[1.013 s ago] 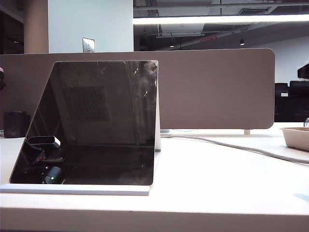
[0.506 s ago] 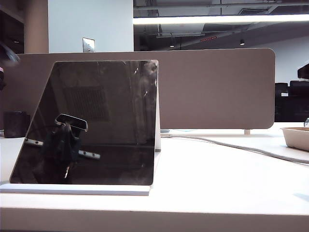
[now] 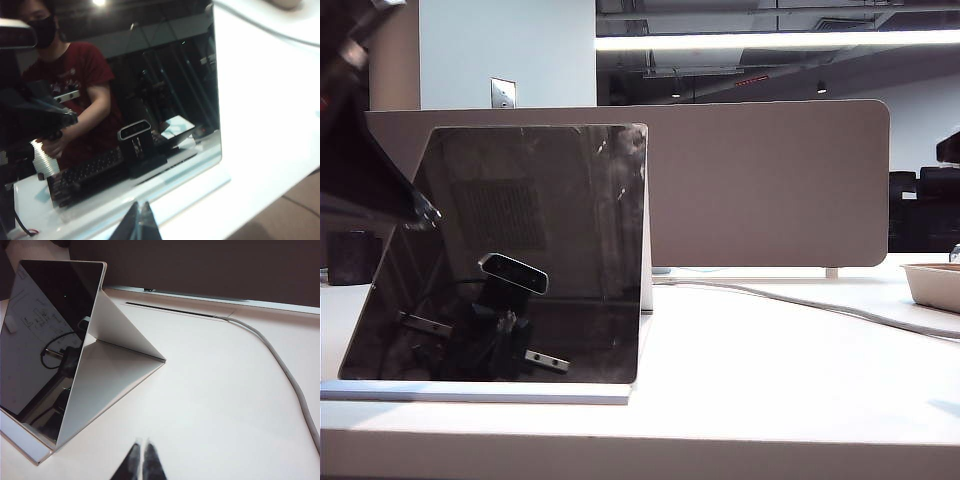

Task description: Push the base of the mirror on the table to move it forward for a short distance.

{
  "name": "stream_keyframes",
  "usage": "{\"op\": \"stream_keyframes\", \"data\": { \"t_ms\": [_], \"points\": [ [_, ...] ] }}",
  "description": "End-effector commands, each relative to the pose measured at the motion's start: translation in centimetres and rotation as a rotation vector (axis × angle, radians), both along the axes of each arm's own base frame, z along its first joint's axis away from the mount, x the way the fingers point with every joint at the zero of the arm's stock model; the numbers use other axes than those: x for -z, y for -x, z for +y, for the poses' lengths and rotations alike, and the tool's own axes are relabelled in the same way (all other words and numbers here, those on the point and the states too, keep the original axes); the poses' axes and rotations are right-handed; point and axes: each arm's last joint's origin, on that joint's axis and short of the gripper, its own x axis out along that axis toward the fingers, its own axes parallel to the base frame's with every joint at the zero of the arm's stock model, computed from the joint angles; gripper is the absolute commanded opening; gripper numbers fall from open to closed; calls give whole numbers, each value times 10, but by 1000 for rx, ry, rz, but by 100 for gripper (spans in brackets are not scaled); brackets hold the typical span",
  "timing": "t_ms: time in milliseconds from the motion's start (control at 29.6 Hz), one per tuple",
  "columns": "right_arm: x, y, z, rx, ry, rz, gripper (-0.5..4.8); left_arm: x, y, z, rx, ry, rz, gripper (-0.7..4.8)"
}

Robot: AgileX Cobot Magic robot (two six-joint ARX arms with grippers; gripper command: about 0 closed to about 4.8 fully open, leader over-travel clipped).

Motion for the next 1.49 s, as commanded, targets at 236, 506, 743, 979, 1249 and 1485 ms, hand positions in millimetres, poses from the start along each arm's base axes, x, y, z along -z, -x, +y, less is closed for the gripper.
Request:
{"op": "stream_keyframes", "data": {
  "t_ms": [236,506,743,979,1249,1485],
  "points": [
    [-2,0,0,-2,-8,-15,22,13,1,-17,-130,-12,88,3],
    [-2,0,0,-2,-8,-15,22,22,-2,-30,-181,-13,95,3],
    [-2,0,0,-2,-8,-15,22,30,-9,-39,-183,-3,101,3],
    [-2,0,0,-2,-8,-15,22,42,-15,-47,-197,6,147,3],
    [-2,0,0,-2,-8,-15,22,49,-18,-49,-220,-1,172,3],
    [-2,0,0,-2,-8,-15,22,56,-20,-52,-229,4,207,3]
  ]
}}
